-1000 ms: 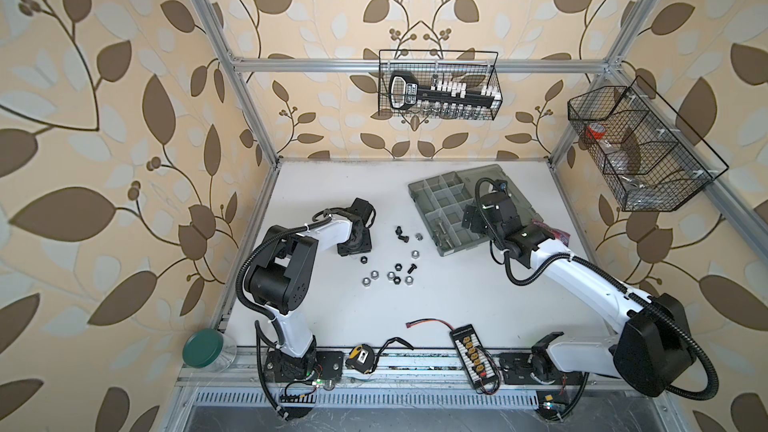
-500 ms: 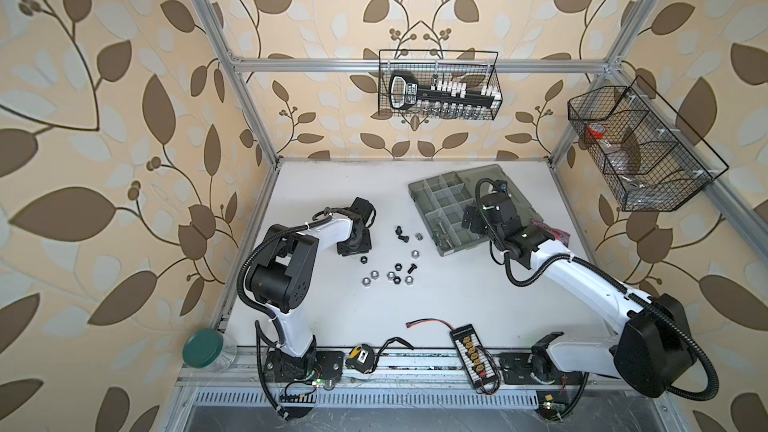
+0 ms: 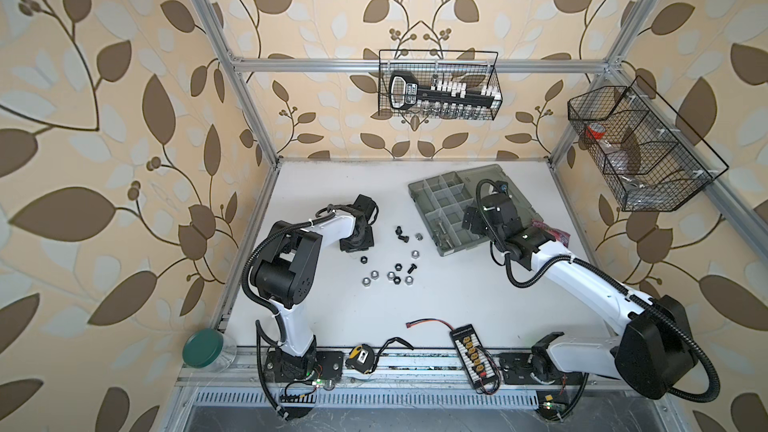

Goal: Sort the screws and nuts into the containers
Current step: 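Close the left gripper on the silver bolt and lift it, then carry the silver bolt into the same compartment and open the left gripper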

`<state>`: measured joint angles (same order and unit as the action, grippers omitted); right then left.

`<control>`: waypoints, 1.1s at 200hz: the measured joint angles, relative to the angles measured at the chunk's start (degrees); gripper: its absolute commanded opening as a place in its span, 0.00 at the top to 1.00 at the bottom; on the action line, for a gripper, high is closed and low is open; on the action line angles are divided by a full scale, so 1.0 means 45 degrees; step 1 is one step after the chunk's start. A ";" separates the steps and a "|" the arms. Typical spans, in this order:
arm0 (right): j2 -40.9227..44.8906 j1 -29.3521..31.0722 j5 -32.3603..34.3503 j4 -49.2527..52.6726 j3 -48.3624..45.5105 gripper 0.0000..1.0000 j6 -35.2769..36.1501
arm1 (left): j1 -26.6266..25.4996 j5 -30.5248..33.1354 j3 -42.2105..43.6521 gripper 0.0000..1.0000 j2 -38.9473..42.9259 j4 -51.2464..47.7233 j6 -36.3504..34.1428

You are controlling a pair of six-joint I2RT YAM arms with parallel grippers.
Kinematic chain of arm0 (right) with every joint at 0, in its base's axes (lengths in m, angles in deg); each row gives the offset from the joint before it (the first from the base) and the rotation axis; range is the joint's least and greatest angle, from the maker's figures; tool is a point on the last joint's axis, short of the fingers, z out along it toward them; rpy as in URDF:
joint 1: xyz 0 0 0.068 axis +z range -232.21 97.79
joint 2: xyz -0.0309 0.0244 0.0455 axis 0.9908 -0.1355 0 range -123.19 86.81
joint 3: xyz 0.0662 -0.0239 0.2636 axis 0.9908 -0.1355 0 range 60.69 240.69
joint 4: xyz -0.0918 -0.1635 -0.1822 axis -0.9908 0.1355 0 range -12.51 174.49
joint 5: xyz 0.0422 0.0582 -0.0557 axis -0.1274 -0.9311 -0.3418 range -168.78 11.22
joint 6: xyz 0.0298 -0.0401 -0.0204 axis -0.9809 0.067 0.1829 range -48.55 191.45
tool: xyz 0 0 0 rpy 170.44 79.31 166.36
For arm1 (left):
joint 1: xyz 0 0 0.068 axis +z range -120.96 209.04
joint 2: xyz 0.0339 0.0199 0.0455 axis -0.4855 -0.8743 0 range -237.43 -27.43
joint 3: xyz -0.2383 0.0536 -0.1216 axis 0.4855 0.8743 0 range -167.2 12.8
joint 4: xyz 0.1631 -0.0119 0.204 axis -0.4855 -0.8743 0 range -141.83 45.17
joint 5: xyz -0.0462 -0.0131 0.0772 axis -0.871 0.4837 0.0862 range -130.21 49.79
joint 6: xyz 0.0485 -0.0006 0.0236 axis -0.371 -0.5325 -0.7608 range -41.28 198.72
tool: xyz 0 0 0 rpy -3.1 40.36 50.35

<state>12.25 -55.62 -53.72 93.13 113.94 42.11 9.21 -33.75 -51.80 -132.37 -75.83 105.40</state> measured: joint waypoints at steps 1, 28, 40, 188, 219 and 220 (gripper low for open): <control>0.0000 0.0000 0.0000 0.0000 0.0000 0.01 0.0000 | 0.0000 0.0000 -0.0005 0.80 -0.0005 -0.0005 0.0019; 0.0000 0.0000 0.0000 0.0000 0.0000 0.00 0.0000 | 0.0000 0.0034 -0.0219 0.89 -0.0160 -0.0029 -0.0019; 0.0000 0.0000 0.0000 -0.0005 0.0000 0.00 0.0000 | 0.0000 0.0044 -0.0306 0.93 -0.0223 -0.0053 -0.0068; 0.0010 0.0000 0.0005 -0.0015 0.0000 0.00 -0.0024 | -0.3002 -0.0500 -0.1792 0.98 0.0015 -0.0748 0.0573; 0.0185 0.0000 0.0005 -0.0015 -0.0015 0.00 -0.0053 | -0.4182 -0.0981 -0.3065 0.98 -0.0034 -0.0505 0.0894; 0.0204 0.0000 0.0010 -0.0019 -0.0015 0.00 -0.0053 | -0.4201 -0.0996 -0.3094 0.98 -0.0039 -0.0500 0.0894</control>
<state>13.16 -55.62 -53.68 93.04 113.88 41.87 -9.70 -38.23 -65.73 -132.55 -78.09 109.42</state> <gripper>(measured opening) 0.996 0.151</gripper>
